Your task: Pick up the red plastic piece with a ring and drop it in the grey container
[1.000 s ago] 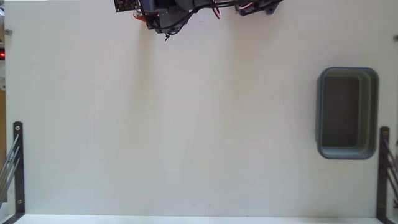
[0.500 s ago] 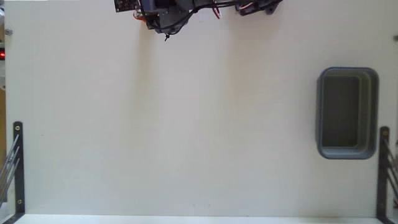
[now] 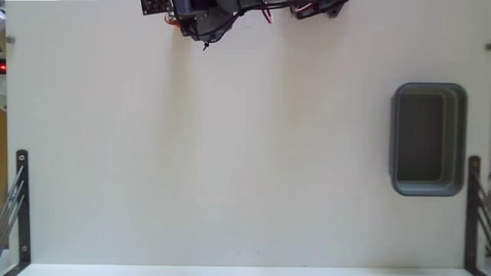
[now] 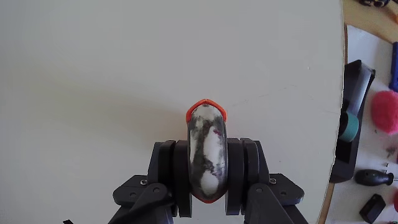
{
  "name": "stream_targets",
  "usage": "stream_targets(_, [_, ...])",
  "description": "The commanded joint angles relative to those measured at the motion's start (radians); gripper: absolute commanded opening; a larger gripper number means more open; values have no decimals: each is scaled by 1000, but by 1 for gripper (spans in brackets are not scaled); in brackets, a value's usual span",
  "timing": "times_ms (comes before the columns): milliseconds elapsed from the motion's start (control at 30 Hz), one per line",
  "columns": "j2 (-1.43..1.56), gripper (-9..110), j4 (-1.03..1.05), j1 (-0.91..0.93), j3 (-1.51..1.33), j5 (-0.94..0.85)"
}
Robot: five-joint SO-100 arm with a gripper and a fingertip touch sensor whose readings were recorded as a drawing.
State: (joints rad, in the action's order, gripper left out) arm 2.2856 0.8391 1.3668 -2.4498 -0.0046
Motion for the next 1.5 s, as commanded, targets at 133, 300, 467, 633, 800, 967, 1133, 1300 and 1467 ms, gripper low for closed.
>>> stream_targets(133, [43, 21, -15, 23, -4, 5])
stream_targets(300, [43, 21, -15, 23, -4, 5])
stream_targets(467, [43, 21, -15, 23, -4, 5])
stream_targets(633, [43, 21, -15, 23, -4, 5])
stream_targets(800, [43, 21, -15, 23, -4, 5])
stream_targets(967, [43, 21, -15, 23, -4, 5])
stream_targets(1133, [43, 21, -15, 23, -4, 5])
stream_targets(1300, [43, 21, -9, 23, 1, 5])
stream_targets(1467, [50, 21, 44, 23, 48, 5])
